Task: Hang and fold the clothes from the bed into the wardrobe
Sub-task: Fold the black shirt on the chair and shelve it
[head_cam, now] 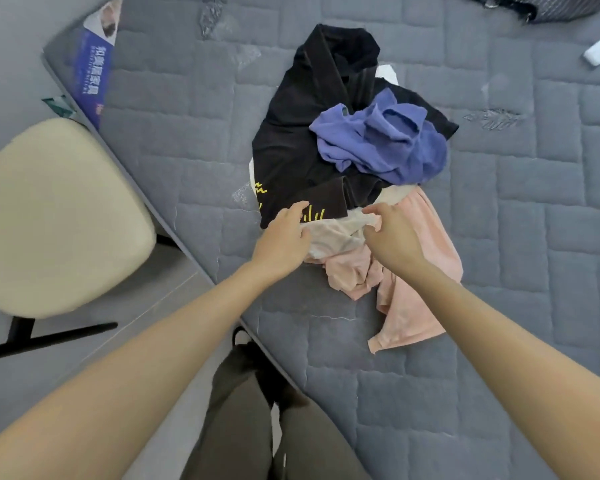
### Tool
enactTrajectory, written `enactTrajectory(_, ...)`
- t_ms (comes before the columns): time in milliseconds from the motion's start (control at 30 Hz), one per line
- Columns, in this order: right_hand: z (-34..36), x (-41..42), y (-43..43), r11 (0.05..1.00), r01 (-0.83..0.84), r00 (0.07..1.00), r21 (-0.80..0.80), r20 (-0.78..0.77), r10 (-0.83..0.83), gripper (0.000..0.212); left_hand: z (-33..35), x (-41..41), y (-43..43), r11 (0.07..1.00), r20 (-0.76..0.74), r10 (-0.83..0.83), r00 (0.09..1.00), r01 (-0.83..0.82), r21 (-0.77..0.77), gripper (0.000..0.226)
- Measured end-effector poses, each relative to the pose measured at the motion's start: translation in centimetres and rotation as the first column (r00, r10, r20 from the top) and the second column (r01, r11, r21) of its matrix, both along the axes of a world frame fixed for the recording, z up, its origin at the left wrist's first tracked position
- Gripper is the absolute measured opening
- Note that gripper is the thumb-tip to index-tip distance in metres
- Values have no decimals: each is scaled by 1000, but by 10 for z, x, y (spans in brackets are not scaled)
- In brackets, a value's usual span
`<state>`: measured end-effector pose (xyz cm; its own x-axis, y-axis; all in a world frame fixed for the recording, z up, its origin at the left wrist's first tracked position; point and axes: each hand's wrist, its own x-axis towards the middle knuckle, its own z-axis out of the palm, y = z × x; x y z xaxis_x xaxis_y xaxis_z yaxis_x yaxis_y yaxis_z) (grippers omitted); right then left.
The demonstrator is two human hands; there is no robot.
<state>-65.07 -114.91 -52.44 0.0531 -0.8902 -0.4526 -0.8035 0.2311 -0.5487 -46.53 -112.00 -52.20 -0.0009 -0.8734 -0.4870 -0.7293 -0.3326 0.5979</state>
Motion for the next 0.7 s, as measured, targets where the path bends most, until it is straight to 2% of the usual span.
enactTrajectory(200,-56,13,-39,998,-15,997,-63,77,20,57,-67,-4,-39,999,34,45,998,-45,0,59)
enactTrajectory(367,-93,34,-65,997,52,997,54,51,-55,77,-108,4,-61,989,167,-148,975,146,23,70)
enactTrajectory(433,-101,38,-67,998,44,999,53,-11,-43,67,-117,7,-66,986,190,-167,967,162,41,74)
enactTrajectory(533,-99,38,-64,1000,-7,995,-18,-100,5,31,-123,9,-65,984,149,-175,973,167,67,64)
enactTrajectory(633,-81,40,-54,999,-47,999,-10,-2,47,23,-117,21,-56,976,218,-210,953,216,-4,41)
enactTrajectory(700,-63,43,-45,996,-84,994,3,74,84,21,-105,34,-46,972,194,-194,962,215,-92,31)
